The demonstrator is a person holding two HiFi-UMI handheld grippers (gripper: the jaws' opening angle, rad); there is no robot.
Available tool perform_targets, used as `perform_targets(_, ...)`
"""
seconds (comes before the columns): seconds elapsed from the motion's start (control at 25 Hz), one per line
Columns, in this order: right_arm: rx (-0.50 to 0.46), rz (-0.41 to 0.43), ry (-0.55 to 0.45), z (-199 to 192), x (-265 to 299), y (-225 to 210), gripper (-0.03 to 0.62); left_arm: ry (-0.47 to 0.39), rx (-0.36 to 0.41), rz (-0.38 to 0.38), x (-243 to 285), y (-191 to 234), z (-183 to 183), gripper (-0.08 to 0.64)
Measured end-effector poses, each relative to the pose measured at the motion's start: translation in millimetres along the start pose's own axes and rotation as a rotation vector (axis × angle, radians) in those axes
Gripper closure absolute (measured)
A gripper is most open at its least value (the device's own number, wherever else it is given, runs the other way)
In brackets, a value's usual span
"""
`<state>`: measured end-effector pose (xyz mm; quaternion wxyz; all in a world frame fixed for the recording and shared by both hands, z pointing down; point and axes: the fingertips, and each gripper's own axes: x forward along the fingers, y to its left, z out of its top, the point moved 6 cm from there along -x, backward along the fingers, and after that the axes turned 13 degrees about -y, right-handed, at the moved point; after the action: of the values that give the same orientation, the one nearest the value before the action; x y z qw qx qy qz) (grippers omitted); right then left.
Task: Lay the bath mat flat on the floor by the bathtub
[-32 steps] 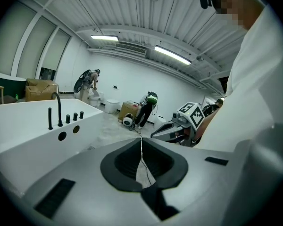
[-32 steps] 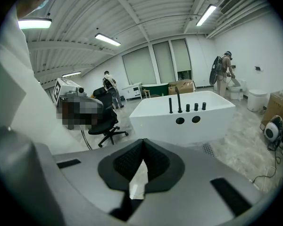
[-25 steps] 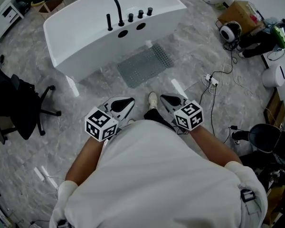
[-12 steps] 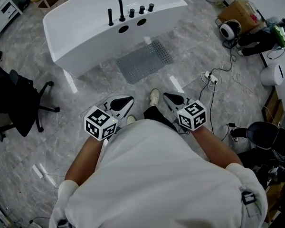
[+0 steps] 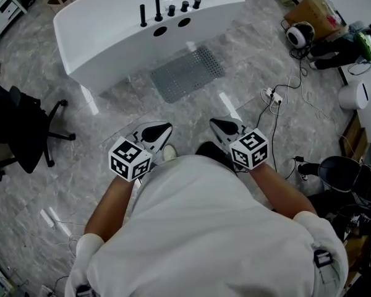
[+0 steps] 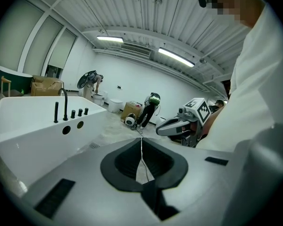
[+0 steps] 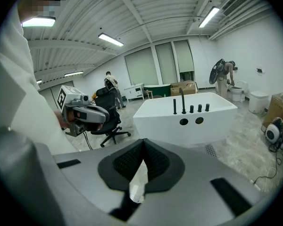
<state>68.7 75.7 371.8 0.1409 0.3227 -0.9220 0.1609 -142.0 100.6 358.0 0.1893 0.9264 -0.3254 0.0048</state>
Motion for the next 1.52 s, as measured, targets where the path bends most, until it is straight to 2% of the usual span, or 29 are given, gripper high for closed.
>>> perform_targets(0.36, 0.012, 0.022, -0.016, 1, -15, -20, 0.584, 0.027, 0.011, 0.007, 31, -9, 2, 0.538)
perform_targets(0.6, 0.024, 0.010, -0.047, 2, -45, -50, 0.584, 0.030, 0.020, 0.008, 64, -32, 7, 0.538)
perform_targets(0.84, 0.000, 0.039, -0.045, 3, -73, -71, 0.584, 0.043, 0.012, 0.022, 96, -59, 10, 0.538)
perform_targets(1.16, 0.009, 0.074, -0.056, -6, -98, -103, 0.584, 0.078, -0.001, 0.053, 136, -89, 3, 0.538)
perform_targets(1.52, 0.053, 0.115, -0.057, -30, -115, -138, 0.584, 0.116, -0.001, 0.103, 175, -102, -7, 0.538)
